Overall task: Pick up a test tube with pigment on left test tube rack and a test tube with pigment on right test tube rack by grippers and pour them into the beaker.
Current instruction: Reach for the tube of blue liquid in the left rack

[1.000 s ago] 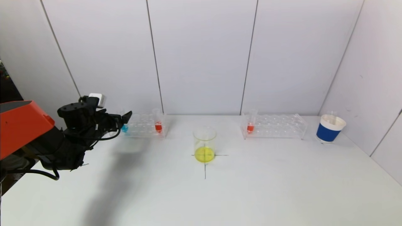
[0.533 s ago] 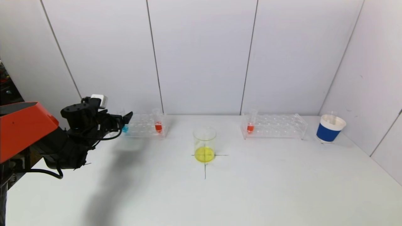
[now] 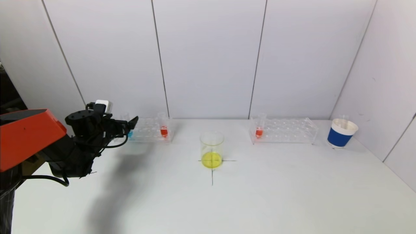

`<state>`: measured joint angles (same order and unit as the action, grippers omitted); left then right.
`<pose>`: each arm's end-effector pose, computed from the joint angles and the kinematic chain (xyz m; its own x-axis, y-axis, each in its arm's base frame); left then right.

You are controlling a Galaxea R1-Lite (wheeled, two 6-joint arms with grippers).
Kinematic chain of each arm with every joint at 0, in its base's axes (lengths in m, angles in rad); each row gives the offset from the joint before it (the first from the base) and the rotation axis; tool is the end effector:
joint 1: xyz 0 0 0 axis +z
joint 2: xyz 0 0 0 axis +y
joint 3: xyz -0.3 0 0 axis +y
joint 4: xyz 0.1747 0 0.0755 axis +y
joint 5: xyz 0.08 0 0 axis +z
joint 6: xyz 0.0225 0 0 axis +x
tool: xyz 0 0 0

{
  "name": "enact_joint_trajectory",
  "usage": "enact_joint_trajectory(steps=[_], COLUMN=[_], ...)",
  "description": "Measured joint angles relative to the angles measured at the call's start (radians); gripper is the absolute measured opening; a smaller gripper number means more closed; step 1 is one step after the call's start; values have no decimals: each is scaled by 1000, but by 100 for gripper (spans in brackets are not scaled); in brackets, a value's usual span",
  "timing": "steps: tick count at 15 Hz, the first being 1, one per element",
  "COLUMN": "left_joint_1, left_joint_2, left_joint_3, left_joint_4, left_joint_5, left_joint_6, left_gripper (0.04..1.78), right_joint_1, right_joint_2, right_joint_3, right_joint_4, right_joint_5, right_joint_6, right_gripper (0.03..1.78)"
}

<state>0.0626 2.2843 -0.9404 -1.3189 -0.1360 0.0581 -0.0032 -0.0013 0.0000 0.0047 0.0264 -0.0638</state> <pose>0.4109 0.0227 0.0710 0.9970 -0.0734 -0.0248 0.0746 0.9957 0.0547 -0.0229 0.0007 0.0750 0.9997 0.0232 -0.0034 -0.0234 0.9977 -0.0637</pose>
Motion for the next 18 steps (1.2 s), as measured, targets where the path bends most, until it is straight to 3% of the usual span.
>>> enact_joint_trajectory(steps=[18], left_joint_1=[-4], left_joint_2=[30], left_joint_3=[-8], left_joint_4=[-30], left_joint_5=[-6], left_joint_6=[21], left_gripper=[176], right_joint_1=[0], right_joint_2=[0], right_joint_3=[0], right_joint_4=[0], right_joint_5=[0], right_joint_6=[0], right_gripper=[176])
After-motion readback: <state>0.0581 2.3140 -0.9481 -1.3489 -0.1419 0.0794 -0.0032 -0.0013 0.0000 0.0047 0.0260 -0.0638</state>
